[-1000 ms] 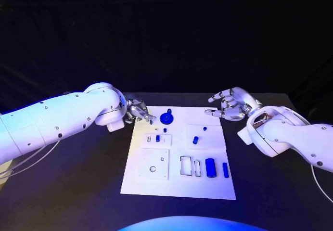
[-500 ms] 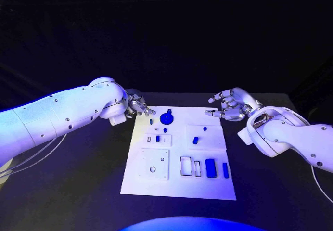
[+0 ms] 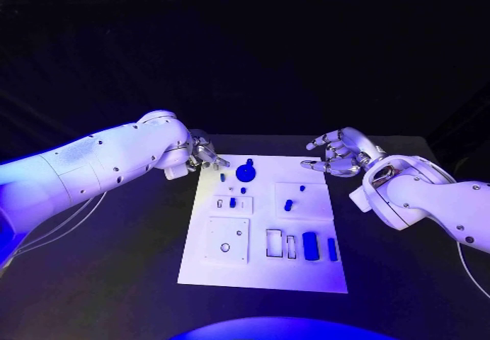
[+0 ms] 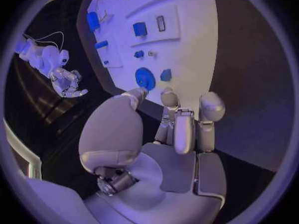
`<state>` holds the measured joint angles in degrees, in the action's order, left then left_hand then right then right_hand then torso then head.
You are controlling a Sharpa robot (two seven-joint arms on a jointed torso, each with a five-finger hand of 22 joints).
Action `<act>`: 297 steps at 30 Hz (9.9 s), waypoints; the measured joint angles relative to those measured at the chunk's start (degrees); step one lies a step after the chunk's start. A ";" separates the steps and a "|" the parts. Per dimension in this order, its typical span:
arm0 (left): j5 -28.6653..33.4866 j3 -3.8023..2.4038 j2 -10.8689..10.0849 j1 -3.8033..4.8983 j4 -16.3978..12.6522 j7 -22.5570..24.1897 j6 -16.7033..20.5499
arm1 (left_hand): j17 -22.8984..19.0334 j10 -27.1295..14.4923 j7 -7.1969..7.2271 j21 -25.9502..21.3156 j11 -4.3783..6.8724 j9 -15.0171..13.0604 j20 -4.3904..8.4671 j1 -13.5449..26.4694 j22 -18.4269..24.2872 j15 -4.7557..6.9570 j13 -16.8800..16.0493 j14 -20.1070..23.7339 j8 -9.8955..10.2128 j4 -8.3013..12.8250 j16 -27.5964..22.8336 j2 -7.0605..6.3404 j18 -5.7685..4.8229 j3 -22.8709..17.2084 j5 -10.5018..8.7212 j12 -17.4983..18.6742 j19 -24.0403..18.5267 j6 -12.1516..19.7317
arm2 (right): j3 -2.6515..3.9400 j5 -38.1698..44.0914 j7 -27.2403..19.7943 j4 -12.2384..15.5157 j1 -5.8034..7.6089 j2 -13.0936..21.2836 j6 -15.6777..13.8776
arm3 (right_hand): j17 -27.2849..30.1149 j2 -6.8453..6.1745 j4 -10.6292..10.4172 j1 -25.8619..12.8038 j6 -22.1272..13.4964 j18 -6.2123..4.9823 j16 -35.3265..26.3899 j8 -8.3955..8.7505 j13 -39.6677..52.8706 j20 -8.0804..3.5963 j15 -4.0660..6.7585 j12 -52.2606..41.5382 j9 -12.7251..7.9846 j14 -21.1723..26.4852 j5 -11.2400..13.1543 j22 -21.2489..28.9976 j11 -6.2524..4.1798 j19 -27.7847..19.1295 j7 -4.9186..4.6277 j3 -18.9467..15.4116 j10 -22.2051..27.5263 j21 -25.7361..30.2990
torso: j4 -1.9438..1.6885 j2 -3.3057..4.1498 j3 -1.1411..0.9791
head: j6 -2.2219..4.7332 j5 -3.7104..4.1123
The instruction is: Assemble the parts on the task board
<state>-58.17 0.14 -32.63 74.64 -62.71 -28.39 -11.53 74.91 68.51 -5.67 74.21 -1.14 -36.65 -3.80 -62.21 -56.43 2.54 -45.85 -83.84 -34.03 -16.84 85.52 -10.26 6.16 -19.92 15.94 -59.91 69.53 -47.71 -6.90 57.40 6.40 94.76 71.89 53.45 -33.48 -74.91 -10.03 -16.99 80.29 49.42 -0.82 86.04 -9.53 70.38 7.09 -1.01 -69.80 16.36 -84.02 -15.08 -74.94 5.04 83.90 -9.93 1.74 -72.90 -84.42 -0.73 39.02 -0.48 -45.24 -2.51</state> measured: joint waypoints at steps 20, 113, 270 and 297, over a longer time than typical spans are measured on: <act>0.30 1.16 2.83 -0.24 5.32 0.40 -3.35 | 0.00 0.00 0.36 0.29 0.00 0.18 -0.20 0.48 -0.47 0.00 -0.12 0.00 0.00 0.16 0.29 0.21 -0.01 0.64 -0.28 -0.22 0.20 -0.74 | 0.00 -0.02 -0.02 0.02 0.00 -0.27 -0.11 | 0.01 0.00 0.00 0.00 0.00 0.00 0.00 0.00 -0.10 0.00 0.00 0.00 0.00 0.00 0.00 0.02 0.00 0.00 0.00 0.00 0.00 0.26 | 0.01 -0.07 -0.07 | -0.20 0.02; 3.55 2.11 -10.94 -1.54 -17.54 2.42 -0.20 | 0.00 5.56 2.30 4.28 2.25 -3.52 1.54 -6.90 -7.43 1.24 -2.39 0.00 -6.01 5.06 2.79 -1.61 -0.01 -18.04 3.88 -2.87 3.99 -3.94 | -0.03 -0.10 -0.03 -0.44 -0.79 -0.03 -0.10 | 0.01 0.23 0.00 -0.22 0.00 0.00 0.00 -0.22 -0.09 -0.12 0.00 0.00 0.02 0.00 0.00 0.03 0.00 0.12 0.00 0.00 0.00 0.25 | -0.36 -0.39 -0.10 | -1.03 -1.18; 6.15 1.95 -11.14 -3.91 -17.26 7.95 9.19 | -27.59 -18.24 -4.20 -18.59 -4.61 -0.39 -3.47 -5.22 21.89 -4.43 12.97 18.85 -0.67 0.50 -22.92 -1.70 3.54 -1.60 2.91 10.25 -17.73 10.40 | -0.03 -0.20 -0.02 -0.37 -0.97 0.27 -0.10 | 0.00 0.22 0.00 -0.22 0.00 0.00 -0.44 -0.67 -0.45 -0.11 0.00 0.00 -0.07 0.00 0.00 0.02 0.00 0.11 0.00 0.00 0.00 0.71 | -0.31 -0.39 -0.13 | -1.59 -0.01; -18.40 4.75 -4.80 -5.30 -14.22 30.63 23.94 | -22.53 -25.96 -3.44 -10.48 -5.13 16.51 -3.95 -20.26 14.04 -4.69 29.42 10.22 2.00 4.35 -9.48 -4.54 3.53 -6.42 2.46 18.73 -10.71 9.38 | -0.03 -0.21 -0.03 -0.55 -1.07 0.21 -0.11 | 0.01 0.22 0.00 -0.22 0.00 -0.01 -0.44 -0.66 -0.51 -0.11 0.00 0.00 -0.11 0.00 -0.03 0.04 -0.18 0.11 0.00 0.00 0.18 0.93 | -0.25 -0.32 -0.06 | -0.81 0.20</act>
<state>-76.58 4.89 -37.43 69.35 -76.92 2.24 12.41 52.38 42.55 -9.11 63.73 -6.27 -20.14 -7.76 -82.46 -42.39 -2.15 -16.42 -73.62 -32.03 -12.49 76.03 -14.80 9.70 -26.34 18.40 -41.18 58.82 -38.33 -6.93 57.19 6.37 94.20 70.82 53.66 -33.59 -74.91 -9.81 -16.98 80.07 49.42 -0.82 85.60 -10.19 69.87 6.98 -1.01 -69.80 16.25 -84.02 -15.11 -74.91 4.86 84.01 -9.93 1.75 -72.72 -83.49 -0.97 38.70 -0.54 -46.05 -2.31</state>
